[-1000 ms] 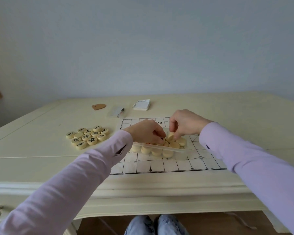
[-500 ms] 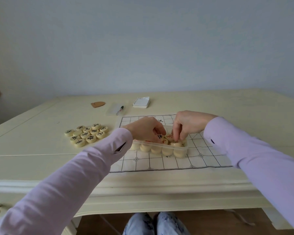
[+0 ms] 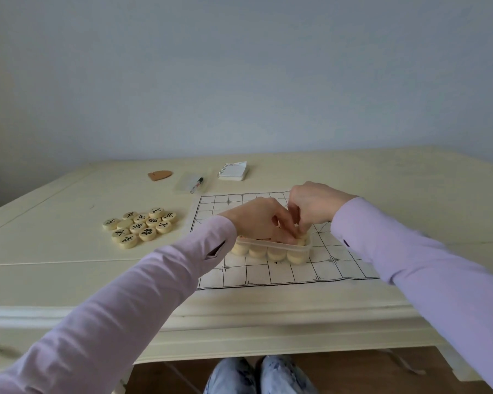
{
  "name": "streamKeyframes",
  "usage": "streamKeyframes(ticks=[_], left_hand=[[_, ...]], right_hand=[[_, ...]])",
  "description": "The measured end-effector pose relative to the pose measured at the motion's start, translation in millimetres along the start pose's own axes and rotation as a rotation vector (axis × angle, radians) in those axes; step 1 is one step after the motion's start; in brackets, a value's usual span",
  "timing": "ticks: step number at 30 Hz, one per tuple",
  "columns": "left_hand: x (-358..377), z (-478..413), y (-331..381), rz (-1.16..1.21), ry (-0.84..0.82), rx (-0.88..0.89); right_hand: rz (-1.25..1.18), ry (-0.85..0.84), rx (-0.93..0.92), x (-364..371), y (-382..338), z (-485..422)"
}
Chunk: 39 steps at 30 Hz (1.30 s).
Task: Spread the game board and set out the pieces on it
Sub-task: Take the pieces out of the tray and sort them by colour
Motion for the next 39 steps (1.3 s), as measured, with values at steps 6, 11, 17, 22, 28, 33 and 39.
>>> streamKeyframes(ticks=[6,11,17,22,28,33,39], left_hand=[[12.0,-3.4,0.8,-0.037,-0.039,-0.053],[-1.2,0.7,1.4,-0.082,0.023,-0.021],[-7.5,2.7,4.5,-0.115,0.045,0.040],[-51.4,17.9,-9.8,-0.172,0.177,0.019],[-56.4,27.1,-27.2,-0.300,0.210,-0.047],[-51.3,26.4,-29.5,-0.335,0.180,-0.070],[-46.6,27.3,-26.8,-0.360,0.146,-0.050]], right_hand=[[0.180,0.097,0.009,-1.8,-10.2,8.0],[0.231,0.101,0.017,2.2,-8.9,6.3],[-0.016,0.038,0.023,-0.9,1.8,-1.7],[-0.239,-0.073,-0.036,-4.9,14.7,-2.8],[-0.347,-0.125,-0.049,2.9,13.1,-7.6],[-0.244,-0.107,-0.060,10.6,2.9,-10.1],[-0.306,-0.008,-0.090,-0.6,-20.3,-3.1]])
Point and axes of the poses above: each hand's wrist, its own z-axis away from the middle knuckle, its own x-axis out of the palm, y = z × x, the point moved 10 cm from there along -z, towards the middle knuckle, and after that the axes turned 12 degrees about x, right-handed, at the moved point
